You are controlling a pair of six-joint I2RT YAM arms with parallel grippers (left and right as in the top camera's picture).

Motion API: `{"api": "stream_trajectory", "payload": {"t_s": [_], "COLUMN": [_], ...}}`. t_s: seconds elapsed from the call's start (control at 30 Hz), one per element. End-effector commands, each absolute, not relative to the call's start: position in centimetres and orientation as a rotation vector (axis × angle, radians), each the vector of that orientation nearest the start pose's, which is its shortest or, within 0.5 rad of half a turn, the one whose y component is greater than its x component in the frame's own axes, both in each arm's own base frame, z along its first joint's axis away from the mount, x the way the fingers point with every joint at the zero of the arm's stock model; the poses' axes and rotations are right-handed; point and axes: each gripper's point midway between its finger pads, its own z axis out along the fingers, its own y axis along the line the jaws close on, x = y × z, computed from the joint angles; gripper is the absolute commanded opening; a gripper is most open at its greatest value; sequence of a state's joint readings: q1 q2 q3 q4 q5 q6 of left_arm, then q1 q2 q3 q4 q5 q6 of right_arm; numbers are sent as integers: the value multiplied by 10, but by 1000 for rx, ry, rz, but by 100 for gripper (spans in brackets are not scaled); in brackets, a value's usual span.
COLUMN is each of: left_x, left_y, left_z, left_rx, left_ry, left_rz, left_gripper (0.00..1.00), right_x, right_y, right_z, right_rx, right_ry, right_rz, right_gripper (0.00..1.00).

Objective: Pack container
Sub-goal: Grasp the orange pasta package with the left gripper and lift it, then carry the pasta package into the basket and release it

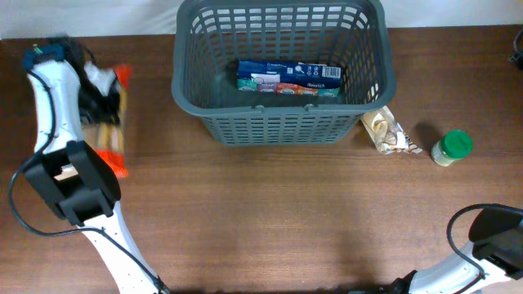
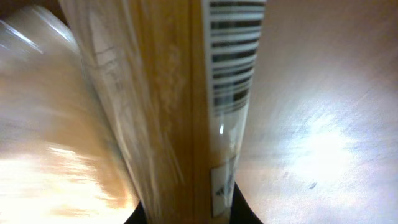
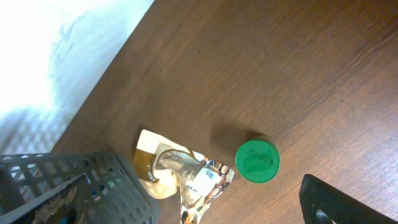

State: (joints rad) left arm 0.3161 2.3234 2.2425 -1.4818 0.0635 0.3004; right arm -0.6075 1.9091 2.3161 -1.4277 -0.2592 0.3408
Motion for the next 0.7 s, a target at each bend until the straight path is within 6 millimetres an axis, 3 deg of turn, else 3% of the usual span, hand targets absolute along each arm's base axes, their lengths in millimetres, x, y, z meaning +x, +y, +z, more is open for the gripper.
{"api": "stream_trajectory", "payload": {"t_s": [0.0, 0.07, 0.13, 0.17, 0.27, 0.3, 0.4, 0.43, 0.47, 0.5, 0.57, 0.67], "left_x": [479, 489, 492, 490, 478, 474, 460, 458, 459, 461, 477, 494], "left_y": [118, 102, 73, 43, -39, -58, -149, -165, -203, -216, -257, -279], "left_z": [230, 295, 345, 375, 412, 416, 422, 421, 417, 414, 382, 320], "left_rx": [66, 161, 344, 547, 1069, 1170, 1568, 1626, 1700, 1710, 1768, 1854], "left_ry": [2725, 2532, 2357, 2217, 1906, 1835, 1477, 1411, 1297, 1273, 1238, 1292], "left_rz": [-36, 33, 82, 120, 227, 251, 329, 338, 334, 323, 267, 194], "left_gripper": [2, 2, 2, 2, 2, 2, 2, 2, 2, 1, 2, 2], "right_x": [381, 381, 381, 381, 381, 381, 381, 381, 381, 381, 381, 381], "right_y": [-214, -214, -214, -214, -214, -214, -214, -214, -214, -214, -214, -214], "right_z": [315, 315, 315, 315, 315, 315, 315, 315, 315, 315, 315, 315], "right_rx": [1088, 1088, 1088, 1088, 1088, 1088, 1088, 1088, 1088, 1088, 1088, 1088], "right_ry": [2297, 2297, 2297, 2297, 2297, 2297, 2297, 2297, 2297, 2297, 2297, 2297], "right_rz": [221, 221, 221, 221, 221, 221, 221, 221, 221, 221, 221, 221], "right_gripper": [99, 99, 99, 99, 99, 99, 99, 99, 99, 99, 99, 99]}}
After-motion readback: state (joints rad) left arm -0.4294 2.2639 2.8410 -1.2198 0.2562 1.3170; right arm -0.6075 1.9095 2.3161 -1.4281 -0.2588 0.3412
